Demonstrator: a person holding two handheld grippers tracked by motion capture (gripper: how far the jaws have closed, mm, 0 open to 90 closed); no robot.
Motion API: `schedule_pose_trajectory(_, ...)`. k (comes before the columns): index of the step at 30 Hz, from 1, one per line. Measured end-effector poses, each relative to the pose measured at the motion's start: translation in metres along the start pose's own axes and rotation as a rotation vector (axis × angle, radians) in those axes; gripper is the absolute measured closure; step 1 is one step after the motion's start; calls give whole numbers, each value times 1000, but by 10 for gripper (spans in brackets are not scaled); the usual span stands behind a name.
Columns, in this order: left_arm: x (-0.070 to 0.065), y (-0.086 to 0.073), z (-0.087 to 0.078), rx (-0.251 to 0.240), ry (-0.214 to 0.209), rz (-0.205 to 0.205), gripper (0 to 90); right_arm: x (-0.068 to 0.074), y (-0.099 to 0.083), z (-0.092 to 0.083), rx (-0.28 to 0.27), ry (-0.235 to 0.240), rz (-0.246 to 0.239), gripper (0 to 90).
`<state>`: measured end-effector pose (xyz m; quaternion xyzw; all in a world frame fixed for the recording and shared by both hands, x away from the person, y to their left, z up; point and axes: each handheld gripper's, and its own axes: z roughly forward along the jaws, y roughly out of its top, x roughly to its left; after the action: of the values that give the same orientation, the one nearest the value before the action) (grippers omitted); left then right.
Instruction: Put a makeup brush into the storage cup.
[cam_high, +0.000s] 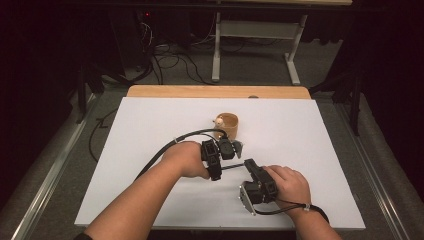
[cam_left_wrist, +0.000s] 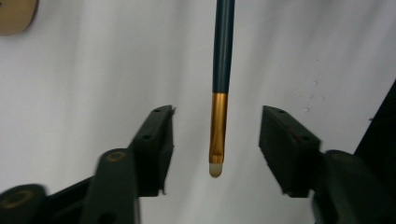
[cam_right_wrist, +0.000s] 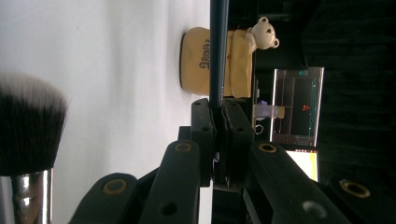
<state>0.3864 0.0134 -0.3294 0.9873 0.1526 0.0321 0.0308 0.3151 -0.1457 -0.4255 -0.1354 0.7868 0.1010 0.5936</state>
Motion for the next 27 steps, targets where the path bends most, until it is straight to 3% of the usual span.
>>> schedule_pose_trajectory(1, 0, -1, 0, -3, 10, -4, 316, 0, -1, 0, 8, 5, 3, 875)
schedule_pose_trajectory(4, 3, -3, 0, -10, 22, -19, 253, 0, -1, 1, 3, 6, 7, 875)
schedule_pose_trajectory(7, 5, -8, 1, -15, 43, -25, 106, 0, -2, 1, 14, 11, 10, 875)
schedule_pose_trajectory(8, 6, -10, 2, -18, 50, -32, 106, 0, -2, 1, 14, 11, 10, 875)
schedule_pose_trajectory(9, 6, -12, 4, -24, 55, -45, 40, 1, -4, 1, 29, 20, 33, 875)
schedule_pose_trajectory(19, 14, -32, 3, -52, 25, -90, 0, -1, -7, 2, 39, 26, 54, 875)
schedule_pose_trajectory(27, 19, -48, 2, -91, 35, -134, 0, -3, -8, 1, 45, 20, 62, 875)
